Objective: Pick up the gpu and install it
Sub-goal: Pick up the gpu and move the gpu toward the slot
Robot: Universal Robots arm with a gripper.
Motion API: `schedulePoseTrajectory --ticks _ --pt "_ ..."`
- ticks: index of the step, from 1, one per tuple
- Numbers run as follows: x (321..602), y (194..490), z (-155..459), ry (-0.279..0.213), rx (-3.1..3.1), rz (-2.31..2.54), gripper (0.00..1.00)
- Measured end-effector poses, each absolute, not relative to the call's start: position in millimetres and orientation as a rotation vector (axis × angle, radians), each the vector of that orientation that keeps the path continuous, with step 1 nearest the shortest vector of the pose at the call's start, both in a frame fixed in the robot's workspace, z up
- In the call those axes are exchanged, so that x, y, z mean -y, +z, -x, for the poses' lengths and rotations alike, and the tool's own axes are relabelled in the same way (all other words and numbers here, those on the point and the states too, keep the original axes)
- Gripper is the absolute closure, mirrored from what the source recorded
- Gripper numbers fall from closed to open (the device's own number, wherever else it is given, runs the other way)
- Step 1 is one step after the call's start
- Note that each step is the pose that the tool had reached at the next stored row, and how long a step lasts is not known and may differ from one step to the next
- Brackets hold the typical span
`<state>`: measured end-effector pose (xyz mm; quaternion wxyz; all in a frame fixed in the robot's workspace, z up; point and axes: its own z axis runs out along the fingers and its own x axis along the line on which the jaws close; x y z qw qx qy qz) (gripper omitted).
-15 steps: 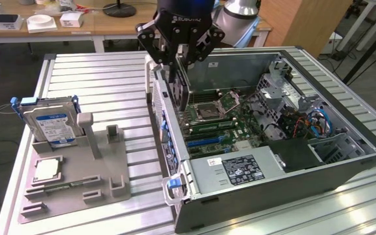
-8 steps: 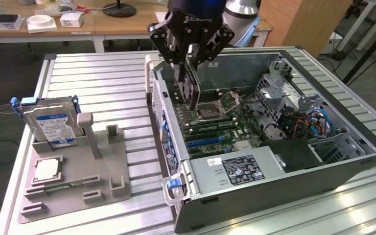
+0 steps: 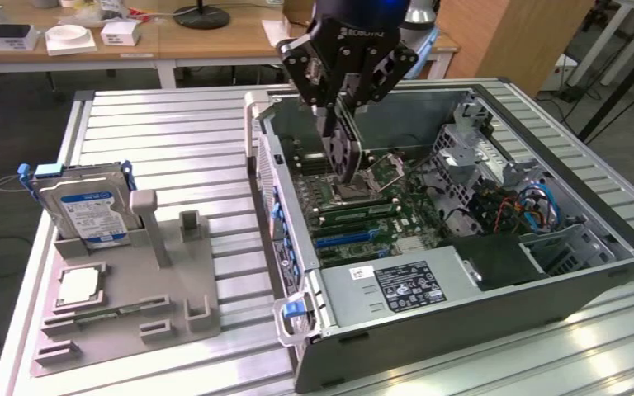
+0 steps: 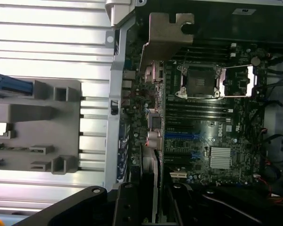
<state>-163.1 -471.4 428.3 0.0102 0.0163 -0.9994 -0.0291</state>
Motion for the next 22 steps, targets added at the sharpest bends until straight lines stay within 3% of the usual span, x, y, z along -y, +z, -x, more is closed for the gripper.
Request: schedulePoseTrajectory --ticks 22 --pt "461.8 425.3 96.2 -0.091 3.12 -0.051 0.72"
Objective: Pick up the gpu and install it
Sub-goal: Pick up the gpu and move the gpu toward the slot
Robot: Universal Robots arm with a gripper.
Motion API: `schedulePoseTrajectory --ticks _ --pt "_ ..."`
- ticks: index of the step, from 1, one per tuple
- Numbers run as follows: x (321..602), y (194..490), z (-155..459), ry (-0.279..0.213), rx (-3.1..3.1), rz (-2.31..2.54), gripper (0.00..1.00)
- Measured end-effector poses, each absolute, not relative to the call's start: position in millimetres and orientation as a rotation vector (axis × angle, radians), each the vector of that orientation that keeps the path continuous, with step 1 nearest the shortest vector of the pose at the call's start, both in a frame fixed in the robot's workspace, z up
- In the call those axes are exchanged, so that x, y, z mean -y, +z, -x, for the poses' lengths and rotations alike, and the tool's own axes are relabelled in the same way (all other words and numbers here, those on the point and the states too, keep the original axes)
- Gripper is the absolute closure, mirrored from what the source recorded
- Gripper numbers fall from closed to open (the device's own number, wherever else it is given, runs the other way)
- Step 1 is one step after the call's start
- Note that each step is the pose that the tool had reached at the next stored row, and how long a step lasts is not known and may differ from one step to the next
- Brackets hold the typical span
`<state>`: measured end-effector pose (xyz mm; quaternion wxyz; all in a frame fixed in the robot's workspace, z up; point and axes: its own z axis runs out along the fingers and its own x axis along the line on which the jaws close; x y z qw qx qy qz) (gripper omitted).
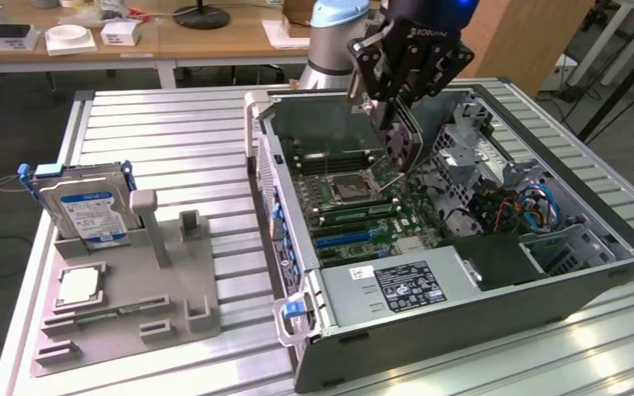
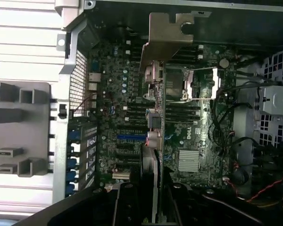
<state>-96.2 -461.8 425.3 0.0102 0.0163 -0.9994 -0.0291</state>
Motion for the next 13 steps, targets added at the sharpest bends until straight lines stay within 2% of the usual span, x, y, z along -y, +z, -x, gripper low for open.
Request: schedulePoseTrajectory --ticks 13 --pt "436.0 415.7 84.1 -0.091 3.121 -0.051 0.72"
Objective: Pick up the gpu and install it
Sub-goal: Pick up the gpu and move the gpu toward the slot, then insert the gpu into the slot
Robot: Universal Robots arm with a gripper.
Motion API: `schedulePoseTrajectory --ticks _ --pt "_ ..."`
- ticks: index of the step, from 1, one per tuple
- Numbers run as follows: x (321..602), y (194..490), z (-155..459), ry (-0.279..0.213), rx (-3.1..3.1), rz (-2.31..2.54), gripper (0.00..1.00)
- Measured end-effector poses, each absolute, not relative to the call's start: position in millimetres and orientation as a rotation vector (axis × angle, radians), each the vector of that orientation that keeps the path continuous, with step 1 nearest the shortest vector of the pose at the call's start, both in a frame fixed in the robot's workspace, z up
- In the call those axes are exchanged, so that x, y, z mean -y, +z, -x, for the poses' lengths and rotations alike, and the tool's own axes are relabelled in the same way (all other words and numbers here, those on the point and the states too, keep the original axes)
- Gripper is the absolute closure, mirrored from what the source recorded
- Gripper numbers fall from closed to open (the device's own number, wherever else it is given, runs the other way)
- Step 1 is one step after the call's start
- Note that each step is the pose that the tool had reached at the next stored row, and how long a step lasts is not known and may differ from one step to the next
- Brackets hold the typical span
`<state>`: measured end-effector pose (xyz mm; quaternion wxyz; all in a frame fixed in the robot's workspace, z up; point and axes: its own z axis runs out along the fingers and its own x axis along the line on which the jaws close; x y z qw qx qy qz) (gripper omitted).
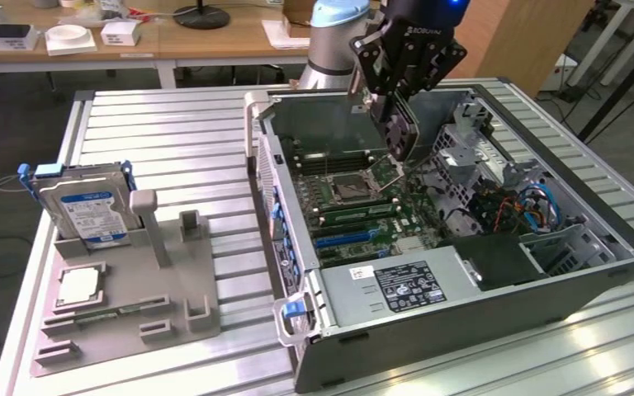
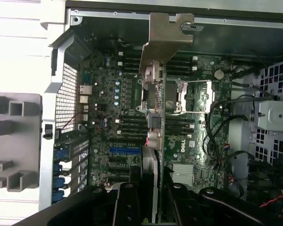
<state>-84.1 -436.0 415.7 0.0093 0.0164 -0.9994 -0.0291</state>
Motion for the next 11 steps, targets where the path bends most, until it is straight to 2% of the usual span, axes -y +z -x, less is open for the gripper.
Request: schedulePoseTrajectory --ticks 11 --pt "436.0 415.8 84.1 -0.091 3.121 -0.051 0.72"
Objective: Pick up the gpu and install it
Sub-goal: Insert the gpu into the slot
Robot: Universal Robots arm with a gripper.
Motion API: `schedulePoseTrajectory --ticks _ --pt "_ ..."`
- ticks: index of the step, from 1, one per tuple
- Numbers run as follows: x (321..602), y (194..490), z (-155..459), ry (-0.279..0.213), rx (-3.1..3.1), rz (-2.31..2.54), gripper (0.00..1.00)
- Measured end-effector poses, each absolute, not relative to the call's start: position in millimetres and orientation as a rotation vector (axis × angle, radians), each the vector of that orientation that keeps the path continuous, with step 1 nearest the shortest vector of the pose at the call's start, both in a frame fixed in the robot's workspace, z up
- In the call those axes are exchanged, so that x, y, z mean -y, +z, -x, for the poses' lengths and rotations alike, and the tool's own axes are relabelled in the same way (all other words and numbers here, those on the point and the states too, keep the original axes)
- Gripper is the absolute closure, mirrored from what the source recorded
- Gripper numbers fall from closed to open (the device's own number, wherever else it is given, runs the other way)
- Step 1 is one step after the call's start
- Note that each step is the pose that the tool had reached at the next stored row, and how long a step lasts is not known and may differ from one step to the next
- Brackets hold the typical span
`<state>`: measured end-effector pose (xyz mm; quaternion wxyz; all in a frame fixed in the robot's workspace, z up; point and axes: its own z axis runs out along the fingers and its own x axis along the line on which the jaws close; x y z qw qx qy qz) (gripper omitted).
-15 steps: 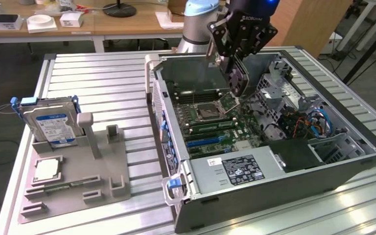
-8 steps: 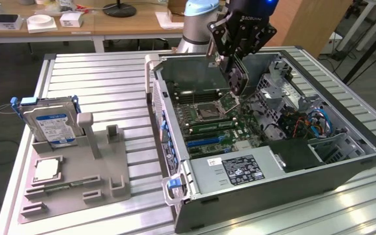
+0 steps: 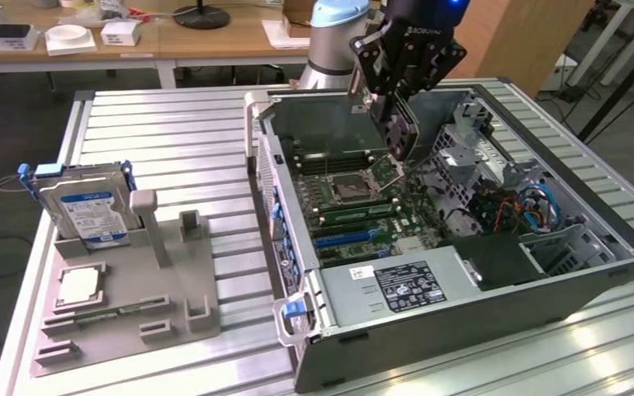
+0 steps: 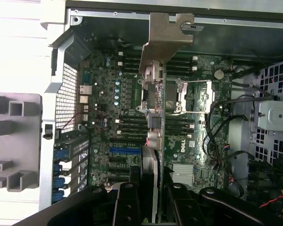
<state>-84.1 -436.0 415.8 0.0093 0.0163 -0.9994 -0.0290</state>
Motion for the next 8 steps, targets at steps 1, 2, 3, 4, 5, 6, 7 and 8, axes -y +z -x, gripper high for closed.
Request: schedulePoseTrajectory --ticks 1,2,3,4,5,6,7,8 --pt "436.0 415.8 84.1 -0.091 3.121 -0.051 0.72" --pt "436.0 415.8 84.1 -0.091 3.121 -0.051 0.72" --pt "436.0 415.7 84.1 -0.091 3.121 -0.053 0.72" --pt "436.0 415.6 84.1 -0.091 3.121 -0.065 0.72" --pt "436.0 415.4 84.2 -0.091 3.12 -0.09 0.72" --pt "436.0 415.2 84.2 -0.09 3.118 -0.118 0.72" --pt "436.0 415.2 84.2 -0.09 3.117 -0.146 0.72" --pt "436.0 415.1 84.1 -0.089 3.114 -0.176 0.72"
